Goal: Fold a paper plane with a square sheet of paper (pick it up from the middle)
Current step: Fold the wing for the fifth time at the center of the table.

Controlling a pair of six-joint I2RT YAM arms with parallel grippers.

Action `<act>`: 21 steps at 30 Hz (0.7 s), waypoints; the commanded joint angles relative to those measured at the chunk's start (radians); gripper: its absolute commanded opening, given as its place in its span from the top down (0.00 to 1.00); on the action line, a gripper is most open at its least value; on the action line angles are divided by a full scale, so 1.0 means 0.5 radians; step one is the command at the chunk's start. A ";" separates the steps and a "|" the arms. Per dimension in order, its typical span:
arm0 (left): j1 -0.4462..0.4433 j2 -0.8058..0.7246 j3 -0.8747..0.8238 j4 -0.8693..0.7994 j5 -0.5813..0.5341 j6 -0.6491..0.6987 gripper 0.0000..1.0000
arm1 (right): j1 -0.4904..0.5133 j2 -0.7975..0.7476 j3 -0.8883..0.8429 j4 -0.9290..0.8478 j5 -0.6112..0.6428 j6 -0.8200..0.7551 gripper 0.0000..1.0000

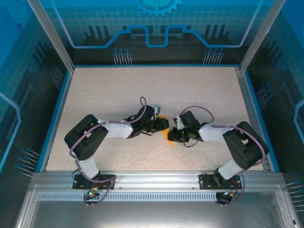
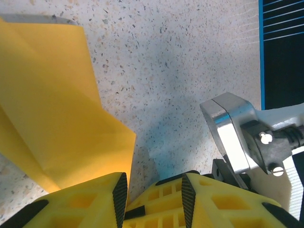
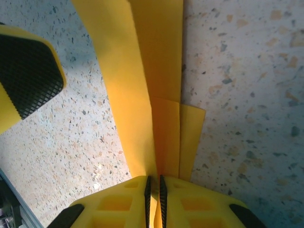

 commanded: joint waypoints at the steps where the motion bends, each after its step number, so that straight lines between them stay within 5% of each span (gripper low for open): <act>1: -0.012 0.045 0.016 0.112 0.078 0.020 0.61 | 0.010 0.005 -0.036 0.037 -0.035 0.052 0.84; 21: 0.137 0.311 0.209 -0.111 -0.166 -0.033 0.65 | -0.009 0.055 -0.068 0.010 -0.008 0.027 0.85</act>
